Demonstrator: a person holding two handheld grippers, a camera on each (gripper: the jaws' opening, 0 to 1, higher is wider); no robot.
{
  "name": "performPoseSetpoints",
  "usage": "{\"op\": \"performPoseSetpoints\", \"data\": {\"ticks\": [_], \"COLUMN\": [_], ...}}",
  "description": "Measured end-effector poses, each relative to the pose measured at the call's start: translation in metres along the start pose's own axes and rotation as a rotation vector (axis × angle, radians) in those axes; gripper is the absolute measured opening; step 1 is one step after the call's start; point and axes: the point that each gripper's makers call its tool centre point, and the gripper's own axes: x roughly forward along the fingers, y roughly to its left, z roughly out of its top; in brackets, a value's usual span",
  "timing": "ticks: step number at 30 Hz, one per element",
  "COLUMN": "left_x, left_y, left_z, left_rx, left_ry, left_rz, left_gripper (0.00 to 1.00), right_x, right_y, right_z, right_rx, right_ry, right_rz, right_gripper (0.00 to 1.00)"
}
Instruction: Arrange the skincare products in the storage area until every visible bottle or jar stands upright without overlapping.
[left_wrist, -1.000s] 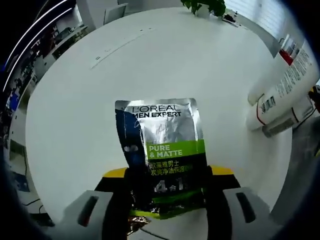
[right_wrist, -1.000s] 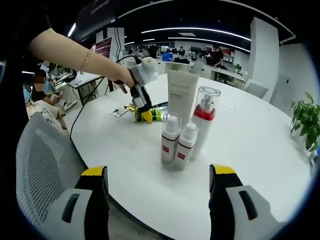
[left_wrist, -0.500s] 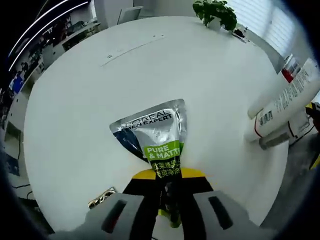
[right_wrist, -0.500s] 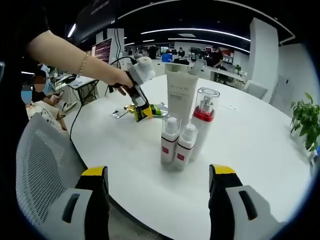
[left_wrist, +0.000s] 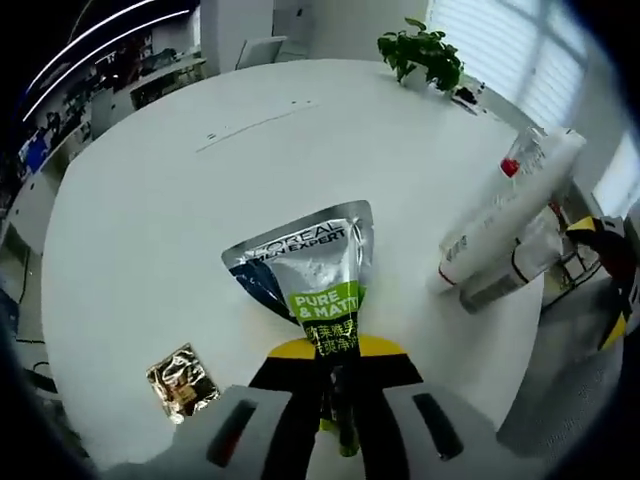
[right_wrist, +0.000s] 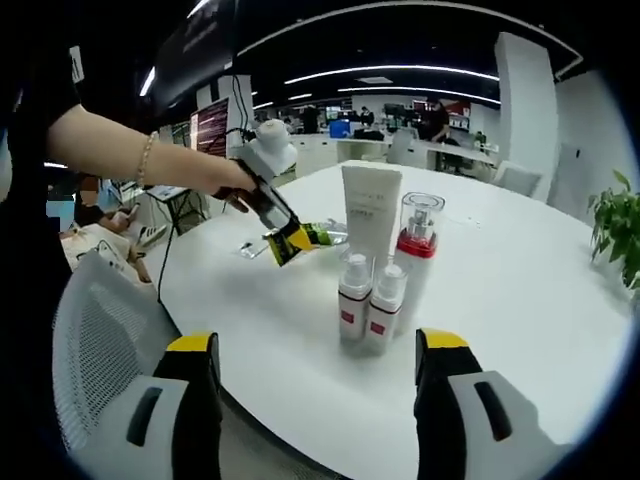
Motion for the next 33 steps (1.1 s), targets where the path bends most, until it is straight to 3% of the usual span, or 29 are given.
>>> {"op": "performPoseSetpoints", "data": {"ticks": [7,20,25,33], "left_x": [-0.031,-0.078,-0.093,-0.122], "left_y": [-0.033,-0.070,-0.083,-0.115], "left_z": [0.002,-0.004,-0.005,-0.007], "left_rx": [-0.025,-0.080,-0.104,-0.065], "left_ry": [-0.068,-0.172,-0.228,-0.311], "left_rz": [-0.027,-0.061,-0.105,-0.174], "left_gripper": [0.14,0.14,0.15,0.15], "right_x": [-0.003,0.002,0.011,0.023], "right_y": [0.014,0.040,0.050,0.064], "right_z": [0.009,0.023,0.035,0.056], "right_rx": [0.027,0.086,0.112,0.214], "right_ry": [-0.031,-0.089,-0.121,-0.201], "right_rz": [0.034,0.121,0.161,0.225], "right_gripper": [0.75,0.69,0.66,0.61]}}
